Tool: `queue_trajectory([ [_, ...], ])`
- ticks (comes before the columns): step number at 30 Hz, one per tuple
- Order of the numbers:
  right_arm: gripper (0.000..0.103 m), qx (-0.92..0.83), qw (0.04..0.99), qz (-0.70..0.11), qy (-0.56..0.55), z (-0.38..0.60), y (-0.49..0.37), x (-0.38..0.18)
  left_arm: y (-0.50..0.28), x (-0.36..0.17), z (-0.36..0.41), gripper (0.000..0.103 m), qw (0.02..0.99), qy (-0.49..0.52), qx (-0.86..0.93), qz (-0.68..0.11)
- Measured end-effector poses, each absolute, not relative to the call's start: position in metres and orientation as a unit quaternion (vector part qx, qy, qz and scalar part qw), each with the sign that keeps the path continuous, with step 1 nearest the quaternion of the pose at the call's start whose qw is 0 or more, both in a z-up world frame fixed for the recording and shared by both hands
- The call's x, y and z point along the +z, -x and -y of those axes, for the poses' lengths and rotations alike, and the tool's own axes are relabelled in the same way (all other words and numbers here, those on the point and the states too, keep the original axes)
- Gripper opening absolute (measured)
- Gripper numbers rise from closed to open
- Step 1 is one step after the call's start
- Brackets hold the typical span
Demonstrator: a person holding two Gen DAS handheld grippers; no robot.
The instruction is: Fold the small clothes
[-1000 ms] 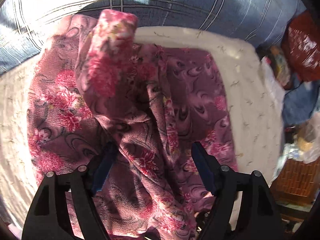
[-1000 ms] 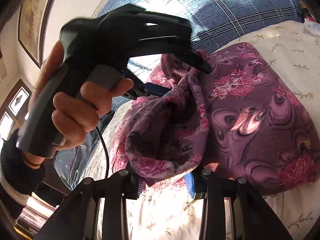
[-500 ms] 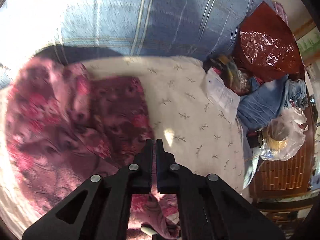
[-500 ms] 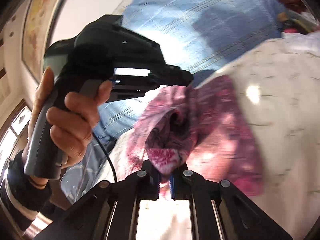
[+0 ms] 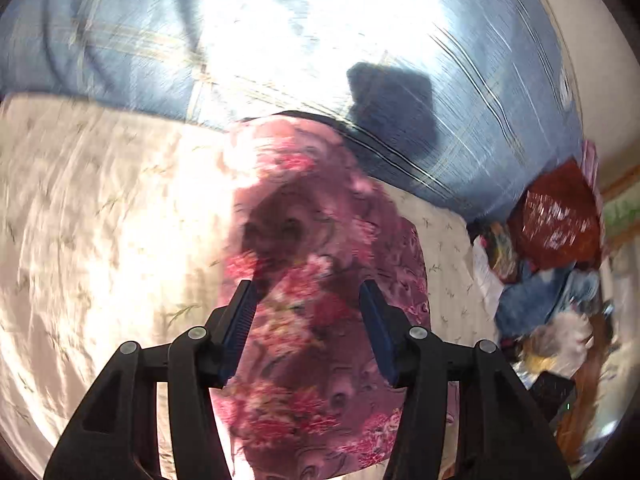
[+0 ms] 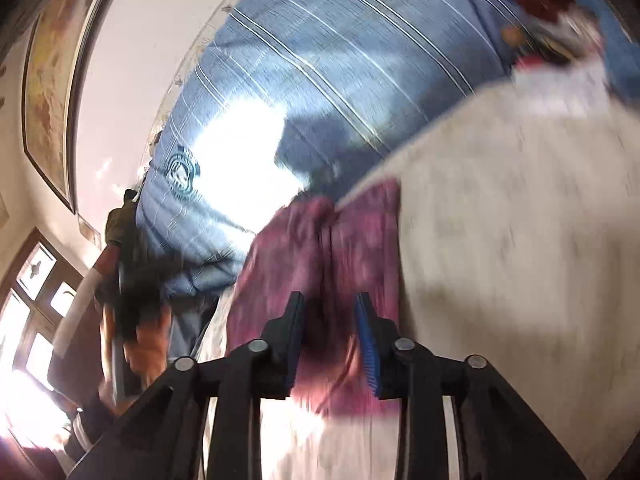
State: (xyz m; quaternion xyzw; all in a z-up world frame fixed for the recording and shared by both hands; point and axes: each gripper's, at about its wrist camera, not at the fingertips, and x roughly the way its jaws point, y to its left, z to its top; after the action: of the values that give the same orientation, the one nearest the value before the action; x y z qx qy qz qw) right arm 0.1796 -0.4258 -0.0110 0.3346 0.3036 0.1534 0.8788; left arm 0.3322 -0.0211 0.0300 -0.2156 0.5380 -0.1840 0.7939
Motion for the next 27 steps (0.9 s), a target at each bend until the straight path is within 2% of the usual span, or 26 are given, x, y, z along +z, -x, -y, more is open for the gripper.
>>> queue_trajectory([
  [2,0.039,0.168,0.863,-0.331,-0.342,0.419,-0.224,-0.01,-0.333,0.013,0.011,0.052,0.777,0.249,-0.19,-0.547],
  [9,0.04,0.196,0.803,-0.434,-0.358,0.369,-0.34,-0.049,-0.322,0.0,0.006,0.056,0.783,0.255,-0.216,-0.525],
  [11,0.048,0.207,0.792,-0.454,-0.352,0.355,-0.344,-0.062,-0.318,0.001,0.004,0.057,0.787,0.252,-0.226,-0.516],
  [13,0.05,0.214,0.799,-0.451,-0.337,0.347,-0.349,-0.062,-0.314,0.002,0.001,0.057,0.798,0.241,-0.227,-0.503],
  [14,0.045,0.221,0.802,-0.451,-0.322,0.343,-0.345,-0.057,-0.311,0.003,0.0,0.057,0.807,0.232,-0.226,-0.494],
  [15,0.035,0.231,0.807,-0.45,-0.304,0.338,-0.347,-0.053,-0.308,0.004,-0.003,0.057,0.814,0.225,-0.224,-0.486],
  [16,0.019,0.24,0.812,-0.454,-0.276,0.332,-0.347,-0.048,-0.305,0.006,-0.003,0.057,0.823,0.219,-0.224,-0.474],
  [17,0.019,0.242,0.815,-0.46,-0.258,0.331,-0.345,-0.044,-0.303,0.006,-0.002,0.057,0.827,0.216,-0.225,-0.467],
  [21,0.033,0.209,0.813,-0.454,-0.299,0.353,-0.349,-0.041,-0.305,0.007,0.003,0.057,0.822,0.213,-0.241,-0.47],
  [22,0.046,0.19,0.815,-0.458,-0.299,0.358,-0.351,-0.042,-0.306,0.009,0.001,0.057,0.822,0.22,-0.24,-0.467],
  [24,0.046,0.186,0.815,-0.451,-0.312,0.361,-0.356,-0.046,-0.309,0.012,-0.002,0.057,0.825,0.225,-0.237,-0.46],
  [27,0.054,0.216,0.804,-0.457,-0.312,0.353,-0.362,-0.053,-0.312,0.01,-0.006,0.058,0.83,0.223,-0.216,-0.464],
])
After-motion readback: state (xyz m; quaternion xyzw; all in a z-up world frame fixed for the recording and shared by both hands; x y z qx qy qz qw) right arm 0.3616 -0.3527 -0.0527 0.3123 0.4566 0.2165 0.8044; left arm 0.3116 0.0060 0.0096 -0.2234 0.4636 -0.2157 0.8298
